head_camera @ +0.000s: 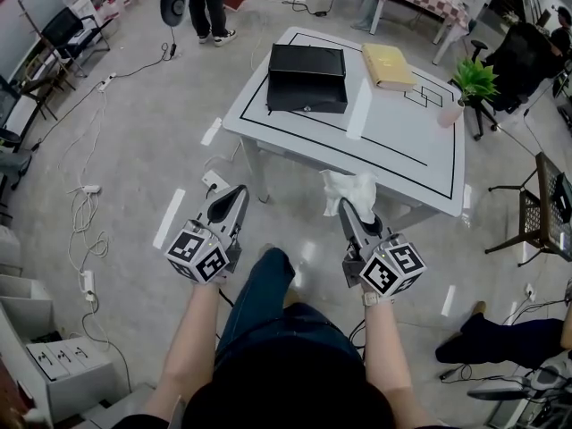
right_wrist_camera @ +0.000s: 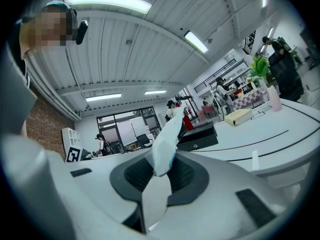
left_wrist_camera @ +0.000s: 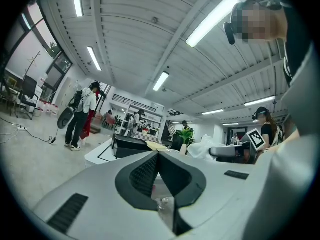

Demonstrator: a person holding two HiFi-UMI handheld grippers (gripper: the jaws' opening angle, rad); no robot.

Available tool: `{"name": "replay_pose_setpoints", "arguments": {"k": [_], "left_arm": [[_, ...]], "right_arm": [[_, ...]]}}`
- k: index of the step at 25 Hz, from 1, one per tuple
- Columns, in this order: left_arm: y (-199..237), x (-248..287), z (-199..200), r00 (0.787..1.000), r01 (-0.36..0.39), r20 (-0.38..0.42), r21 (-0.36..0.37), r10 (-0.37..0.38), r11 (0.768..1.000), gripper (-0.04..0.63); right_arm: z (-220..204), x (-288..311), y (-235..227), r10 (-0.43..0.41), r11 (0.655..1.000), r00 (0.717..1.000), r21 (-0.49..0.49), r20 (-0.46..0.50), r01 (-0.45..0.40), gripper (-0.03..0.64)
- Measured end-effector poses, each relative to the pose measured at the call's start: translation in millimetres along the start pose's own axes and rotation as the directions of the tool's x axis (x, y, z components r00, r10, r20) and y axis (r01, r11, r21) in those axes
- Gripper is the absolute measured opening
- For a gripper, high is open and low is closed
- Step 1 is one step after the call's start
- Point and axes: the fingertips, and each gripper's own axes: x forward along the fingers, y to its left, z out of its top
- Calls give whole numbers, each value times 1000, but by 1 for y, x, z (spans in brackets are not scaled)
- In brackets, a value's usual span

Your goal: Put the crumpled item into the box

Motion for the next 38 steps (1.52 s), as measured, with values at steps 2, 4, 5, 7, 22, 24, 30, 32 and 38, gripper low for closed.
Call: {"name": "replay_pose_setpoints", "arguments": {"k": [2,4,5,7,22,24,30,32,38], "left_arm": [[2,1,0,1000,-2,3,-1,2,1000,2],[5,5,0,1000,-1,7,-2,1,1000,2],[6,8,0,1000,1,9,-4,-1,1000,2],[7,16,0,1000,7,11,-8,-7,1000,2],[35,80,2,1000,25,-4,-20,-26,999,2],[42,90,2,1000,25,-8,-20,-25,999,2],[66,123,5,999,24,-22,-32,-24,999,2],[73,134,7,999,31,-29,-32,-32,999,2],[95,172,16,997,64,-40,-31,-65,997,2]], "right_arm": [[-1,2,-1,1,1000,1000,3,0,-1,57],[-1,4,-2,1,1000,1000,2,2,-1,57],[0,5,-4,1,1000,1000,1,3,-1,57],[1,6,-9,-3,1000,1000,-2,3,3,57],[15,50,-56,-23,999,1000,25,-12,24,57],[16,61,-62,-23,999,1000,30,-16,23,58],[26,96,-82,-18,999,999,28,-32,18,58],[30,106,-89,-23,999,999,31,-35,24,58],[40,135,-109,-51,998,998,37,-37,53,58]]}}
